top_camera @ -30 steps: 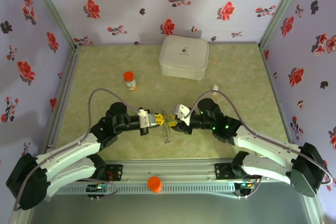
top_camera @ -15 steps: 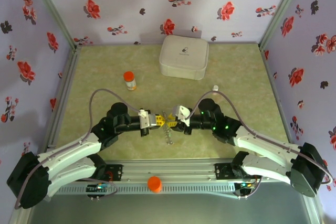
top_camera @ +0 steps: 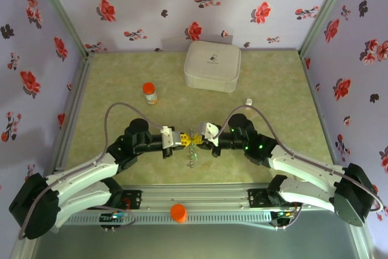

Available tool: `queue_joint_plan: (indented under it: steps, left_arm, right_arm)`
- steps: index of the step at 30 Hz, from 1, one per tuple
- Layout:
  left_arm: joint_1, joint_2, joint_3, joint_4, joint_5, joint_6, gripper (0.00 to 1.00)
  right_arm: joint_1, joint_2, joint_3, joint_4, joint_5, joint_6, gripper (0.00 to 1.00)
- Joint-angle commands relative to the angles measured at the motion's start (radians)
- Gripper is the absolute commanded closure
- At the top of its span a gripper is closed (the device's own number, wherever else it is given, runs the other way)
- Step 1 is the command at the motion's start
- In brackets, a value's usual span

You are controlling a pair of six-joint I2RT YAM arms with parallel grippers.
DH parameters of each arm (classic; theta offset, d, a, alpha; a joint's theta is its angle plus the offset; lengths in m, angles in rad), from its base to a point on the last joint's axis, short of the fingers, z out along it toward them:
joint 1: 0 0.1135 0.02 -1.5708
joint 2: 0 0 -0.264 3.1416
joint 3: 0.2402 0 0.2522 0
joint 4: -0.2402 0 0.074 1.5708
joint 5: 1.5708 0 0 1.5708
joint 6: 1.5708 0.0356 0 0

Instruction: Put the keys on the keyring

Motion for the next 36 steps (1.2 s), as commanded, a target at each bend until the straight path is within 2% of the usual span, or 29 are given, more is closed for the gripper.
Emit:
queue_joint_plan:
  steps: [1, 2, 4, 5, 9, 14, 22, 27, 29, 33, 36]
  left_arm:
    - [-0.006, 0.019, -0.006, 0.103, 0.002, -0.027, 1.0]
    - [-0.006, 0.023, -0.008, 0.101, -0.004, -0.029, 0.98]
    - [-0.006, 0.03, -0.009, 0.073, -0.027, -0.017, 0.77]
    - [-0.007, 0.031, -0.009, 0.049, -0.037, -0.006, 0.73]
    - [-0.011, 0.037, 0.024, -0.067, -0.063, 0.045, 0.7]
    - [-0.025, 0.061, 0.08, -0.196, -0.065, 0.101, 0.74]
    - [-0.043, 0.074, 0.13, -0.259, -0.05, 0.133, 0.81]
    - [-0.05, 0.084, 0.153, -0.296, -0.034, 0.15, 1.0]
    - [-0.051, 0.081, 0.153, -0.305, -0.034, 0.158, 1.0]
    - [-0.05, 0.049, 0.114, -0.235, -0.042, 0.138, 1.0]
    - [-0.049, 0.024, 0.062, -0.115, -0.052, 0.102, 1.0]
  right_arm:
    - [0.014, 0.005, 0.01, 0.008, -0.036, -0.013, 1.0]
    - [0.016, 0.003, 0.013, -0.007, -0.032, -0.017, 1.0]
    - [0.016, -0.002, 0.022, -0.039, -0.008, -0.022, 1.0]
    - [0.015, -0.004, 0.027, -0.058, 0.004, -0.029, 1.0]
    - [0.022, 0.006, 0.072, -0.186, 0.057, -0.088, 1.0]
    - [0.035, 0.037, 0.135, -0.294, 0.099, -0.152, 1.0]
    - [0.07, 0.108, 0.222, -0.395, 0.153, -0.209, 1.0]
    - [0.075, 0.121, 0.235, -0.37, 0.137, -0.192, 1.0]
    - [0.068, 0.102, 0.209, -0.318, 0.137, -0.165, 1.0]
    - [0.013, 0.028, 0.108, -0.187, 0.097, -0.058, 0.77]
    - [-0.004, -0.017, 0.05, -0.169, 0.082, -0.019, 0.73]
